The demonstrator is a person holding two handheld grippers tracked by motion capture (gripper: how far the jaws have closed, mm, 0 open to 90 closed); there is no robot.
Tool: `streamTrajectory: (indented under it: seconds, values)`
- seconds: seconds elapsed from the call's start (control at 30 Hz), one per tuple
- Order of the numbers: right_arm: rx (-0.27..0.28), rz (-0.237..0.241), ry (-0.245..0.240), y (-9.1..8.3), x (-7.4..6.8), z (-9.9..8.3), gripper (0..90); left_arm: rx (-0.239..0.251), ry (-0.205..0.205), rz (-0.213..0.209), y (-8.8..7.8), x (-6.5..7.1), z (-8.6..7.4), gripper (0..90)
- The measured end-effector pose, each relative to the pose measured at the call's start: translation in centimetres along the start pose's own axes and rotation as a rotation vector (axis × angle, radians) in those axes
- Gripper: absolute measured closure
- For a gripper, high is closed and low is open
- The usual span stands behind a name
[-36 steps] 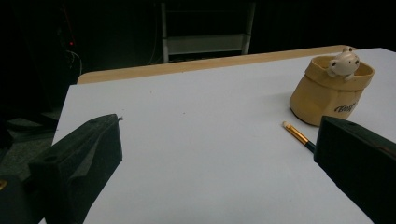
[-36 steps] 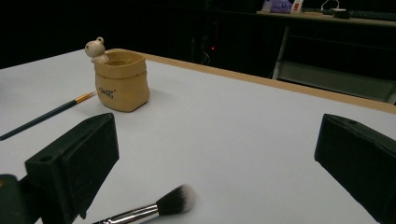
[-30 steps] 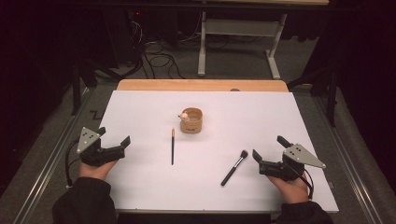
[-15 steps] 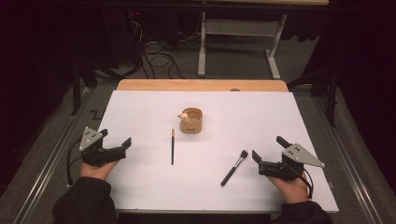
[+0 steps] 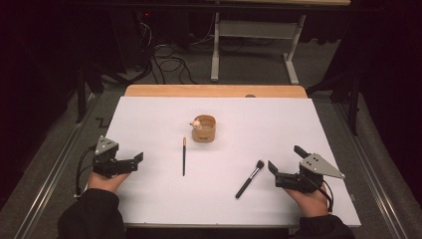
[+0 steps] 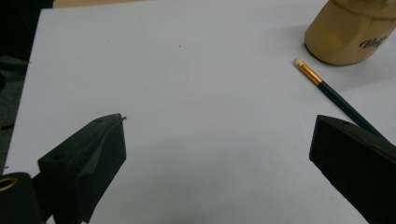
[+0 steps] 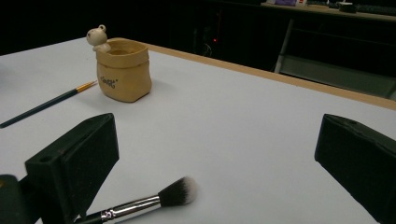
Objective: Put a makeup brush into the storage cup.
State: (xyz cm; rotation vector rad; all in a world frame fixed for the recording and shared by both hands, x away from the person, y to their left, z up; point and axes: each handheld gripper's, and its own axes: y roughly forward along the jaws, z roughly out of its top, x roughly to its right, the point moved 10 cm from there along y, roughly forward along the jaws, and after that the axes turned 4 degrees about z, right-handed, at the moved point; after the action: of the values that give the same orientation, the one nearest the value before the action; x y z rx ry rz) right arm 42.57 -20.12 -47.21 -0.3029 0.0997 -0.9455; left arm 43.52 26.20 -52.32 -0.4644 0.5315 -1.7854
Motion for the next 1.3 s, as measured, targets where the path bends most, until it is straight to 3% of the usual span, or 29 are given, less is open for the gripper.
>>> streamTrajectory:
  seconds: [0.17, 0.37, 0.47, 0.53, 0.57, 0.63, 0.83, 1.0, 1.3]
  values:
    - [0.000, 0.002, -0.006, 0.0, -0.1, 0.0, 0.3, -0.042, -0.005, -0.014, 0.4, 0.3, -0.6, 4.5]
    - [0.000, 0.005, -0.003, 0.0, -0.1, 0.0, 0.3, -0.089, 0.016, -0.036, 0.9, 1.0, -1.3, 6.3]
    - [-0.009, 0.013, 0.003, 0.1, -0.3, -0.2, 0.3, -0.140, 0.011, -0.051, 1.3, 1.4, -1.6, 6.3]
    - [-0.016, 0.024, 0.004, 0.2, -0.5, -0.4, 0.3, -0.186, 0.048, -0.026, 1.4, 1.3, -1.8, 6.3]
    - [-0.020, 0.026, 0.004, 0.2, -0.5, -0.5, 0.3, -0.186, 0.048, -0.026, 1.4, 1.3, -1.8, 6.3]
    - [-0.024, 0.031, 0.006, 0.3, -0.5, -0.6, 0.3, -0.245, 0.068, -0.021, 1.5, 1.4, -2.0, 6.3]
    - [-0.025, 0.037, 0.008, 0.3, -0.7, -0.7, 0.3, -0.316, 0.019, -0.049, 1.2, 1.6, -1.5, 9.3]
    - [-0.023, 0.037, 0.007, 0.2, -0.9, -0.6, 0.3, -0.386, 0.012, -0.063, 1.3, 2.0, -1.8, 11.6]
    - [-0.022, 0.040, 0.017, 0.1, -0.9, -0.7, 0.3, -0.481, 0.021, -0.025, 1.7, 1.8, -2.0, 12.9]
